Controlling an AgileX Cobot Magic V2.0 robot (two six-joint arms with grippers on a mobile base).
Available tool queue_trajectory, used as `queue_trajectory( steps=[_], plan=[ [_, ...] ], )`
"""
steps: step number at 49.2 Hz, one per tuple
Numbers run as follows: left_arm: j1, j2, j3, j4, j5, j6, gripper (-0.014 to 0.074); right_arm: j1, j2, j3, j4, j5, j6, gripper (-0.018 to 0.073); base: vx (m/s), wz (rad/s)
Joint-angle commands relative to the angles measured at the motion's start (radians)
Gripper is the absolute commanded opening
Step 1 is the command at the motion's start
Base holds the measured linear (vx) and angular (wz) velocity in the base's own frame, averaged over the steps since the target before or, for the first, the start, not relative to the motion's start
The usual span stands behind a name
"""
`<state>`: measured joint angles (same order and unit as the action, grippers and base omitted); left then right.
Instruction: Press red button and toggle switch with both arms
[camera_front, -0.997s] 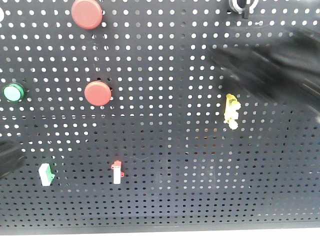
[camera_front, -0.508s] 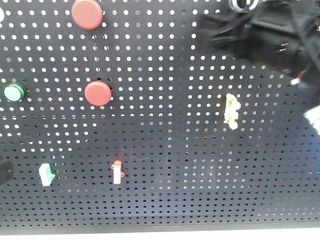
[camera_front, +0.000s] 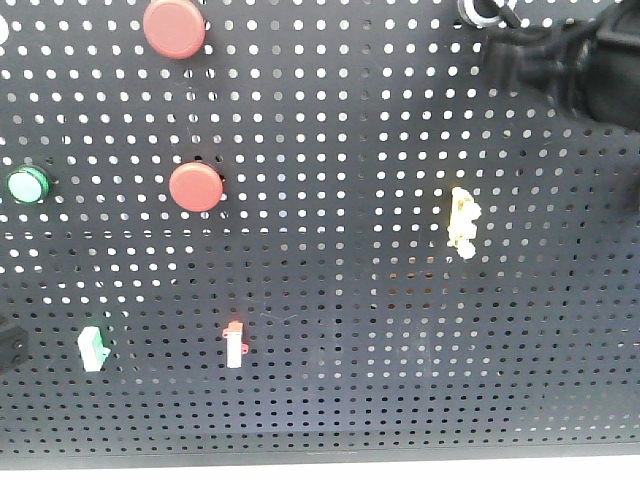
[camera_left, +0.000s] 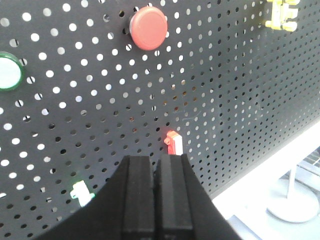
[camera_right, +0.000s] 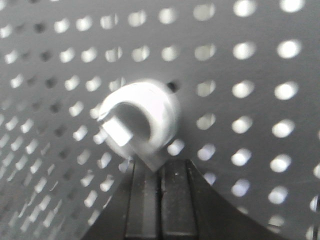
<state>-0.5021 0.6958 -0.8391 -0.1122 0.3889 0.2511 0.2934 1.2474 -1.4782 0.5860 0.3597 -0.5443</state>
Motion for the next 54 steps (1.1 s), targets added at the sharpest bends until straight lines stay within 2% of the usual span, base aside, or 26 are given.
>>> queue_trajectory(
  steps=[1, 8, 13, 22, 33, 42, 54],
  plan=[
    [0.002, -0.007, -0.024, -0.006, -0.051, -0.008, 0.0002, -0.009, -0.054, 0.011, -0.037, -0.036, 0.001, -0.0003, 0.00, 0.00],
    [0.002, -0.007, -0.024, 0.006, -0.024, -0.008, 0.0002, -0.009, -0.143, 0.161, -0.094, -0.089, 0.001, -0.0003, 0.00, 0.00],
    [0.002, -0.014, 0.001, 0.031, -0.022, -0.007, 0.0002, -0.009, -0.252, 0.334, -0.115, -0.159, 0.000, -0.0003, 0.00, 0.00],
    [0.002, -0.125, 0.194, 0.018, -0.094, -0.008, 0.0002, -0.009, -0.510, 0.693, -0.139, -0.292, -0.002, -0.0003, 0.00, 0.00],
    [0.002, -0.311, 0.426, -0.024, -0.101, -0.010, 0.0002, -0.009, -0.833, 1.054, -0.139, -0.333, -0.019, -0.0003, 0.00, 0.00],
    [0.002, -0.348, 0.524, -0.024, -0.113, -0.007, 0.0002, -0.009, -0.946, 1.194, -0.134, -0.466, -0.028, -0.0003, 0.00, 0.00],
    [0.002, -0.348, 0.538, -0.022, -0.021, -0.007, 0.0002, -0.009, -0.949, 1.250, -0.134, -0.462, -0.028, -0.0003, 0.00, 0.00]
  ],
)
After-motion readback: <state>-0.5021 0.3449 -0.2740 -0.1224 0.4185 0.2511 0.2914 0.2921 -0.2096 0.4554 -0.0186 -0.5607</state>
